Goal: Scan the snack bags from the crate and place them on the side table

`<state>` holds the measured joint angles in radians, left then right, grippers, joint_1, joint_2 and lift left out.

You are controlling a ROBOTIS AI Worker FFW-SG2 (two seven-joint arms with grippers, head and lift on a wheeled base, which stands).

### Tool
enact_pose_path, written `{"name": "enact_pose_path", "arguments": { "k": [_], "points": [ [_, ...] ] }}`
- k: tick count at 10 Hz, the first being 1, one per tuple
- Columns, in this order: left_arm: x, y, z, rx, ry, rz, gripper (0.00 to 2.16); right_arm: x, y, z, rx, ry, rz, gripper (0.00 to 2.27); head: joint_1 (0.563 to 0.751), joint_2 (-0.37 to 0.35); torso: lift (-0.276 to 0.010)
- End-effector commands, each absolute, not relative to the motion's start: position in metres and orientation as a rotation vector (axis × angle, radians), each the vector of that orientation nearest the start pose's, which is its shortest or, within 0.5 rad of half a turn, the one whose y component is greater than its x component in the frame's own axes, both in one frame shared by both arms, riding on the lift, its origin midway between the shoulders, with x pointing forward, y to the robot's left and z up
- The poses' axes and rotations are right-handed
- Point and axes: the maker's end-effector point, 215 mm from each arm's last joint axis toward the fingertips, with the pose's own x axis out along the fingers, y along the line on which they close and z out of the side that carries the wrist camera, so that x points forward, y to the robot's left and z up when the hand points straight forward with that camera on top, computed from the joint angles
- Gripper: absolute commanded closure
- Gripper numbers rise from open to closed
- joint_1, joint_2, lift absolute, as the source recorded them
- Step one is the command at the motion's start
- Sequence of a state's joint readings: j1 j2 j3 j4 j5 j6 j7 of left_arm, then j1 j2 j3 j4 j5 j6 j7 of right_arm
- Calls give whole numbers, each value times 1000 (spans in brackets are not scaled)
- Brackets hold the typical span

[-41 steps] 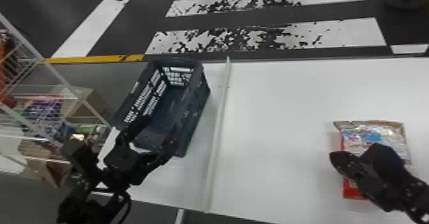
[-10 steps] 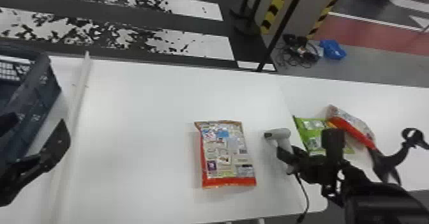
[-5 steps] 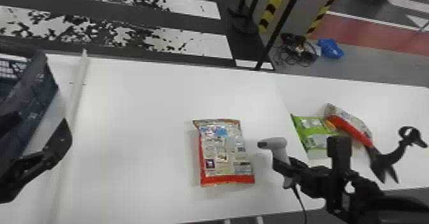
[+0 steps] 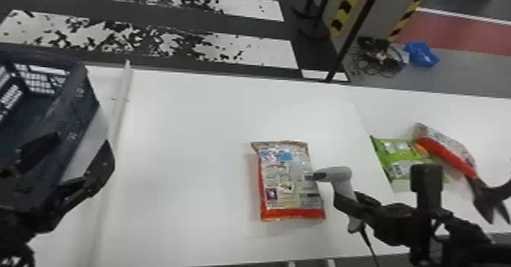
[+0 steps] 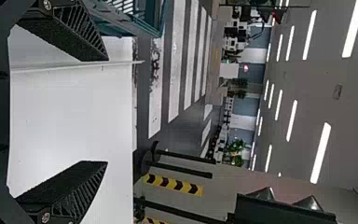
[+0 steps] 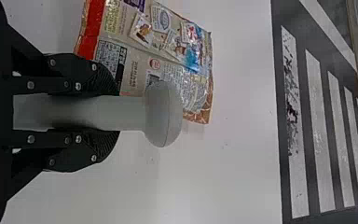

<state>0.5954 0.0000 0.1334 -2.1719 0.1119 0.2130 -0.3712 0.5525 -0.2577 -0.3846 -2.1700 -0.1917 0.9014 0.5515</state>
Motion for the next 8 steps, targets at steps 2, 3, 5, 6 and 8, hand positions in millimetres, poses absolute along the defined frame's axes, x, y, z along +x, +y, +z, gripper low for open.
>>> {"name": "enact_pose_path", "arguments": {
  "k": [2, 3, 5, 6, 8],
  "points": [
    [408, 216, -366, -87, 189, -261, 83, 333, -330, -474, 91, 797, 286, 2223, 695, -192, -94],
    [408, 216, -367, -87, 191, -261, 83, 333, -324, -474, 94, 799, 299, 2223, 695, -183, -94],
    [408, 216, -367, -88, 191, -261, 83, 334, -319, -474, 93, 800, 310, 2223, 695, -166, -94],
    [408, 216, -367, -87, 191, -260, 83, 335, -318, -474, 92, 797, 310, 2223, 695, -163, -94],
    [409, 216, -368, -88, 191, -261, 83, 335, -318, -475, 92, 801, 310, 2223, 695, -158, -94]
  ]
}}
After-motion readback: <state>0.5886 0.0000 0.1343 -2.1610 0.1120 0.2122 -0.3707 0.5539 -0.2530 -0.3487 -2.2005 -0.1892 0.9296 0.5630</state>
